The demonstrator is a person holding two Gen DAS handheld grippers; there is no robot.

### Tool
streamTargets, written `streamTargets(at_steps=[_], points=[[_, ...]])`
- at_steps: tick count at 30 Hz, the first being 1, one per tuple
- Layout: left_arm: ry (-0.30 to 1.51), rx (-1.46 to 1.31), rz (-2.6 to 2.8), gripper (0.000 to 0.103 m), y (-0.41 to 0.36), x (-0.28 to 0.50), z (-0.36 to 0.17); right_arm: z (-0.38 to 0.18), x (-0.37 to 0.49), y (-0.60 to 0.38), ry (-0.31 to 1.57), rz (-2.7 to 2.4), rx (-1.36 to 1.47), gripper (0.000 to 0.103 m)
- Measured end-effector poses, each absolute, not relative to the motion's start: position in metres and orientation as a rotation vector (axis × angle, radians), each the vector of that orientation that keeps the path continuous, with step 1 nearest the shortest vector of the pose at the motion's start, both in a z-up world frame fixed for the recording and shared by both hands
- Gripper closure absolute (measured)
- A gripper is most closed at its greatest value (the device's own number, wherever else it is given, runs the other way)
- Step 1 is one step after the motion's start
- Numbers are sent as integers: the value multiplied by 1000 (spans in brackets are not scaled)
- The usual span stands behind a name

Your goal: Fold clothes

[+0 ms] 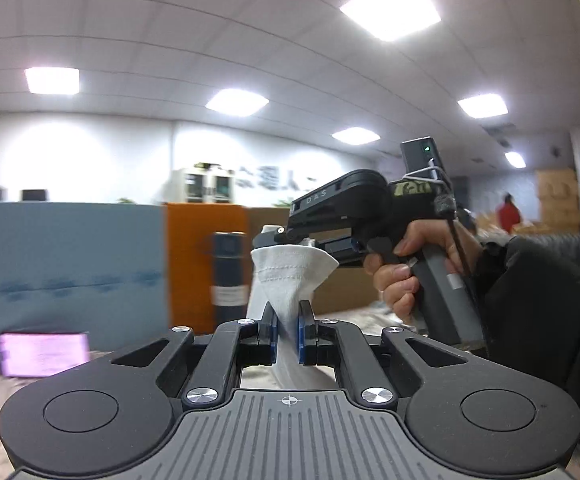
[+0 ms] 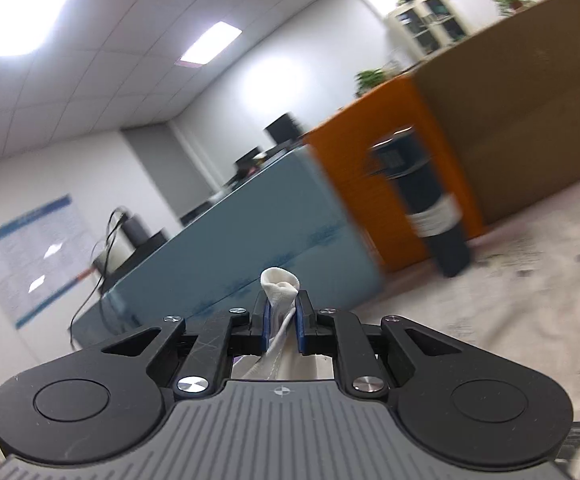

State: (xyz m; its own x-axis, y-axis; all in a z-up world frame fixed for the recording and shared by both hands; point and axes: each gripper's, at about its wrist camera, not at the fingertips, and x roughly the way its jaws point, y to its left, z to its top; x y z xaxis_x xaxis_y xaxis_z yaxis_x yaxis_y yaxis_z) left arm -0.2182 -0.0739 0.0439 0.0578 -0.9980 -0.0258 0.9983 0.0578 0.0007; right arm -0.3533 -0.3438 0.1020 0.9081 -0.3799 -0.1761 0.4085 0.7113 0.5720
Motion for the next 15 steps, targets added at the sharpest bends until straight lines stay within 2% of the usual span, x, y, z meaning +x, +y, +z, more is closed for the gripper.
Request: streamTargets(at_steps=[5,8,15], points=[[158,-36,-1434,95,-52,-176,25,90,-262,-326,202,-377,639,92],[304,-86,-1419,95,-47,-157,8,70,-215,-317,343,-397,613,92],[560,-71,-1339,94,-49,-135,-26,23,-151,-296,581,-438,547,92]])
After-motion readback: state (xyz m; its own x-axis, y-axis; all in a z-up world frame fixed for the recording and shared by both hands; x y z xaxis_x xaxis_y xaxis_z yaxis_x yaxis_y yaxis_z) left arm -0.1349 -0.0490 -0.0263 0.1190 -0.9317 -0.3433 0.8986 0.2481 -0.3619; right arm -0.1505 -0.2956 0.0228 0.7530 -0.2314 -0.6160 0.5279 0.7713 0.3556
